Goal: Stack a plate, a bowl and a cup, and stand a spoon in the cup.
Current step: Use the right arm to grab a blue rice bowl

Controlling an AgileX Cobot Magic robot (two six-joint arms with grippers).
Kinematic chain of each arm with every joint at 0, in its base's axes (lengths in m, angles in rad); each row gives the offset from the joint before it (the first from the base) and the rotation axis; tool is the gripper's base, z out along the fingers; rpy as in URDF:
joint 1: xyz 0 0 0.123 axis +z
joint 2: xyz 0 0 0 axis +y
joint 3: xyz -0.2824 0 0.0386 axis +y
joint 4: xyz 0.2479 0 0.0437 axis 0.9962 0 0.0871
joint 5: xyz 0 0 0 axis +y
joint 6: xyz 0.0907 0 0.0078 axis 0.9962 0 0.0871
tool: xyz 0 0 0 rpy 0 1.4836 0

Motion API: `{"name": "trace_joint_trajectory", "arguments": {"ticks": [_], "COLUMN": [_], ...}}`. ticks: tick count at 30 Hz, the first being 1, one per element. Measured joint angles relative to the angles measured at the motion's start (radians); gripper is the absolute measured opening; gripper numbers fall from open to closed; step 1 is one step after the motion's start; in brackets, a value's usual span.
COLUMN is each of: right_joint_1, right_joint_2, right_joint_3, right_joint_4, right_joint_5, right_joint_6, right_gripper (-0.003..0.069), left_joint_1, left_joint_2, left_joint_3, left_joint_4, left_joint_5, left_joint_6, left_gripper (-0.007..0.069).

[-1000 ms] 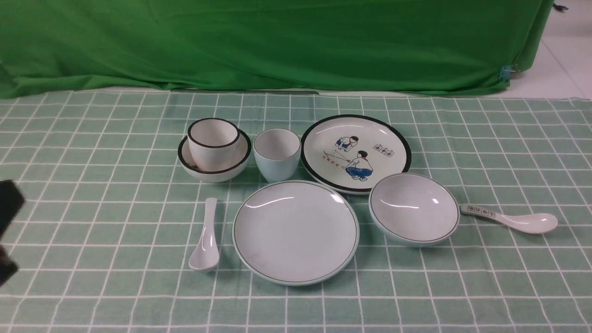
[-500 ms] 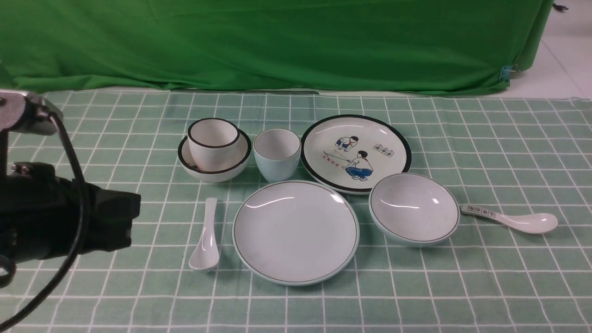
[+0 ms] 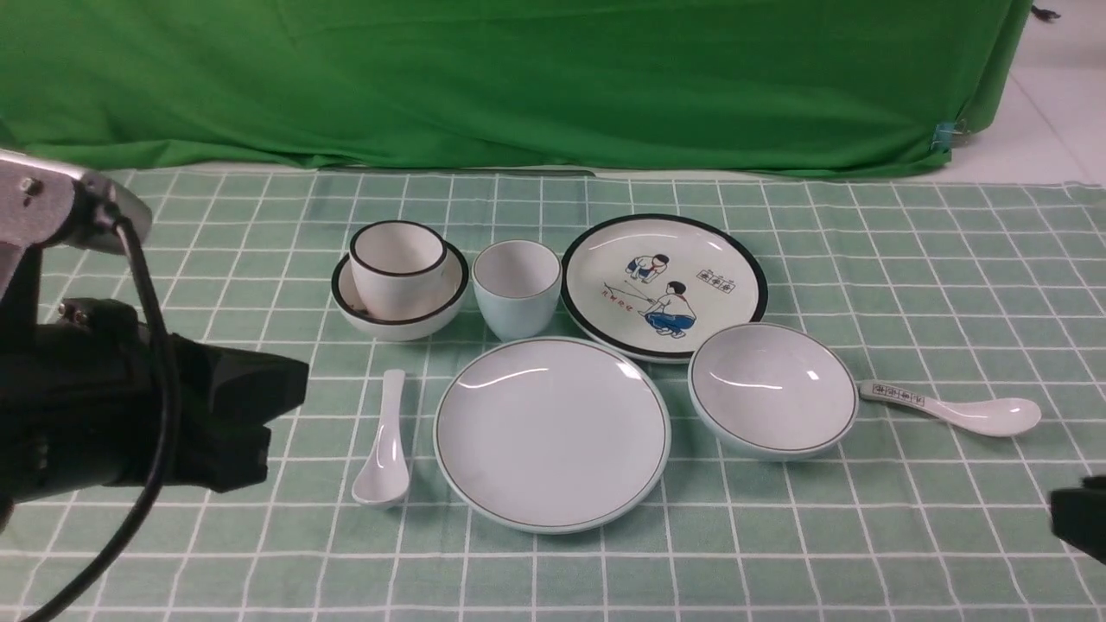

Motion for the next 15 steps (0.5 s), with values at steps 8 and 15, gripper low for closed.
{"name": "trace_joint_trajectory", "arguments": {"ticks": [8, 15], "right_joint_1": [0.014, -0.015], "right_joint_2": [0.436, 0.702], "right_joint_3": [-0.239, -0.323], "right_joint_4": [-0.009, -0.009], "right_joint_5": [0.067, 0.051], "right_joint_6": [-0.224, -0.339], "right_gripper": [0.0212, 0.0325], "left_joint_1": [-0.004, -0.012], "left_joint_2": [-0.157, -0.338], "left_joint_3": [0.0, -0.001], "left_joint_4": [0.016, 0.016], "left_joint_5": [0.088, 0.208], "left_joint_6": [0.015, 0.016], "left_gripper": [0.0017, 0.0017]}}
